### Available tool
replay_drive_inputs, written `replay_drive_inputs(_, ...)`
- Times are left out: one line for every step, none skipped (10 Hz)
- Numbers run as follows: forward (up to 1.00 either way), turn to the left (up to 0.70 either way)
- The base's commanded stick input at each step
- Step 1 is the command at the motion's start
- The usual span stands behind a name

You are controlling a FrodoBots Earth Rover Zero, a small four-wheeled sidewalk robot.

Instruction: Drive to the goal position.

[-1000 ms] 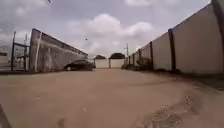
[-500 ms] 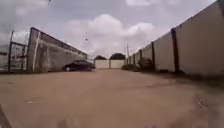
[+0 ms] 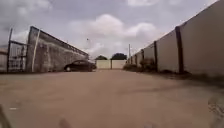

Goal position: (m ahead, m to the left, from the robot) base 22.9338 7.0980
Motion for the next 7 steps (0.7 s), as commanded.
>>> replay_drive_inputs(0.70,0.00)
replay_drive_inputs(0.70,0.00)
replay_drive_inputs(0.70,0.00)
replay_drive_inputs(0.70,0.00)
replay_drive_inputs(0.70,0.00)
replay_drive_inputs(0.70,0.00)
replay_drive_inputs(0.70,0.00)
